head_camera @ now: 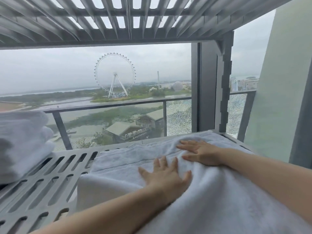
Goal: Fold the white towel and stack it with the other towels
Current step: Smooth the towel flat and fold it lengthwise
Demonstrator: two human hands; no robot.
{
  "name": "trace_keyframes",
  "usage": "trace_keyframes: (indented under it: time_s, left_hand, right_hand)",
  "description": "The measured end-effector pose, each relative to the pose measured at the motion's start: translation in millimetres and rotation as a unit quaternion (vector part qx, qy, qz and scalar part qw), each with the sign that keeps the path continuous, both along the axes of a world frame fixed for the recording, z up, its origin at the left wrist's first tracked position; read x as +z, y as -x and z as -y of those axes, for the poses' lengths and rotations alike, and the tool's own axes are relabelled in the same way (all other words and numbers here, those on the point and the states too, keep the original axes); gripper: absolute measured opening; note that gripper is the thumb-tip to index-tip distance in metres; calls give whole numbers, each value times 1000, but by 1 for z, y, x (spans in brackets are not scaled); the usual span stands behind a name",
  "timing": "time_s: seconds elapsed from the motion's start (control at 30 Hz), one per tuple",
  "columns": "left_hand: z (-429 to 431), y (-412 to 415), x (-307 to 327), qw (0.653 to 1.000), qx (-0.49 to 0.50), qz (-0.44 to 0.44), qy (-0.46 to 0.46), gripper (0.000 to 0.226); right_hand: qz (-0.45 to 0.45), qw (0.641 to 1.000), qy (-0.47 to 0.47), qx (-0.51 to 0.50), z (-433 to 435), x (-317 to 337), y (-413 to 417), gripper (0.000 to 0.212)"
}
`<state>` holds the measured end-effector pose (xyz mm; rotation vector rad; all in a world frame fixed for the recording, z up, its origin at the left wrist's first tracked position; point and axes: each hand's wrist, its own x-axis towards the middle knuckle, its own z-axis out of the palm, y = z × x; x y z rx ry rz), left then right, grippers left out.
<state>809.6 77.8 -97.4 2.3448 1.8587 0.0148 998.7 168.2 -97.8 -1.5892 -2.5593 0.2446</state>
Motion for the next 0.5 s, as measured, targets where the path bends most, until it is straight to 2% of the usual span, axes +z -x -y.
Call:
trace_keyframes:
  time_s: [0.17,0.33,0.5]
  left_hand:
    - [-30,20,4,1000,-27,8,4,73]
    - [-53,39,9,997,-72,4,-27,61]
    - [-35,38,-3,995,-89,9,-36,61]
  right_hand:
    - [-99,994,-34,-26,-9,10,7,45]
    - [45,998,6,-53,-4,1,5,57]
    - [64,995,36,-73,14,4,3,61]
